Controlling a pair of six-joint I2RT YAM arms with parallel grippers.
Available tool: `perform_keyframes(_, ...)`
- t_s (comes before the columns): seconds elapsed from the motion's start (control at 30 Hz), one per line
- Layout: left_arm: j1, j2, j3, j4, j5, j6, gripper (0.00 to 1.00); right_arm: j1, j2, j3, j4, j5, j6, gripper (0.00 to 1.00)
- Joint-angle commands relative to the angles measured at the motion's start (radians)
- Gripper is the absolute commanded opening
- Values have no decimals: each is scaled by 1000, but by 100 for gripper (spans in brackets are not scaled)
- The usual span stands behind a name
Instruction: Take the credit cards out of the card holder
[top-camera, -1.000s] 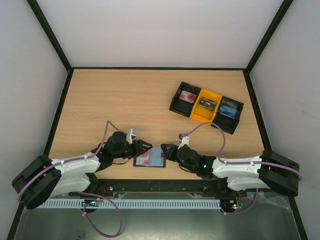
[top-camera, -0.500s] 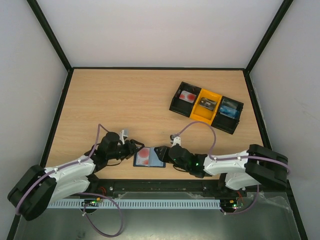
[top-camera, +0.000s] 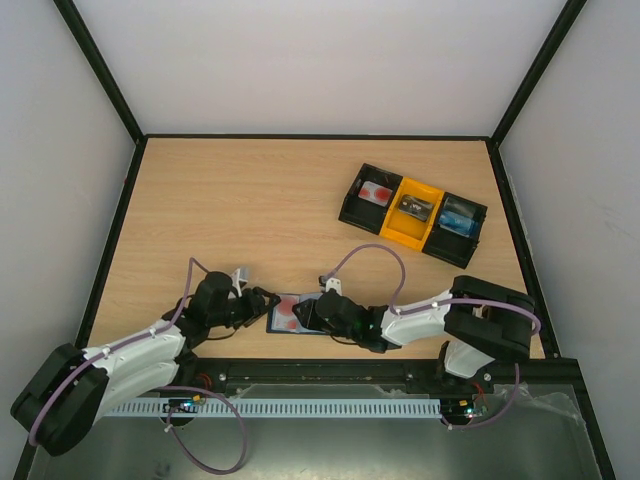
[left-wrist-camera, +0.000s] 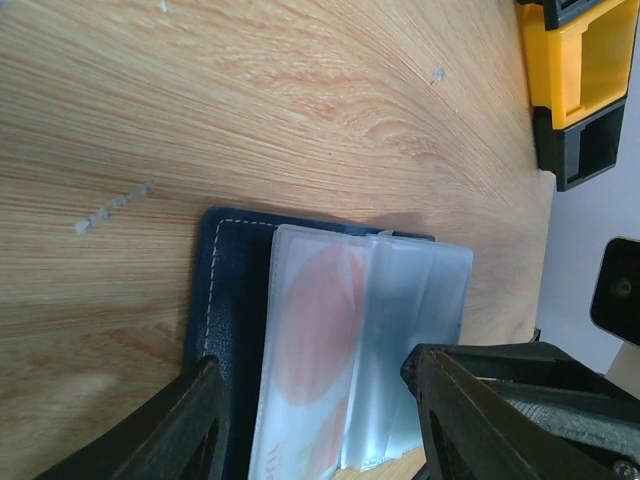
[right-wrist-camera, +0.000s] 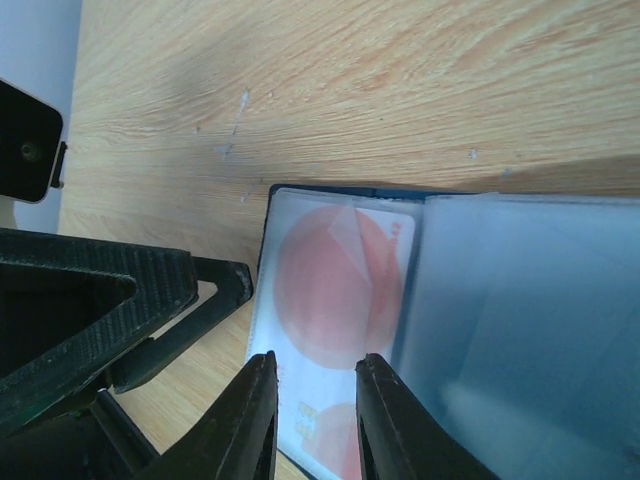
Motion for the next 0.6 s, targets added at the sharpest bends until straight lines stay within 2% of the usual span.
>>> perform_keyframes(0.0,9,0,-21,32,32,2,54,9,37,29,-1,5,0,24)
perform_keyframes(0.23,8,11,-20,44,39,11,51,8,96,87,-88,-12,-6,21)
perform_keyframes(0.43,8,6,-20,24,26,21,43,8,117,69,-95,-16,26,16)
perform_keyframes(0.57,8,6,-18,20,23,22,42,8,150,67,-88,-31,37,14)
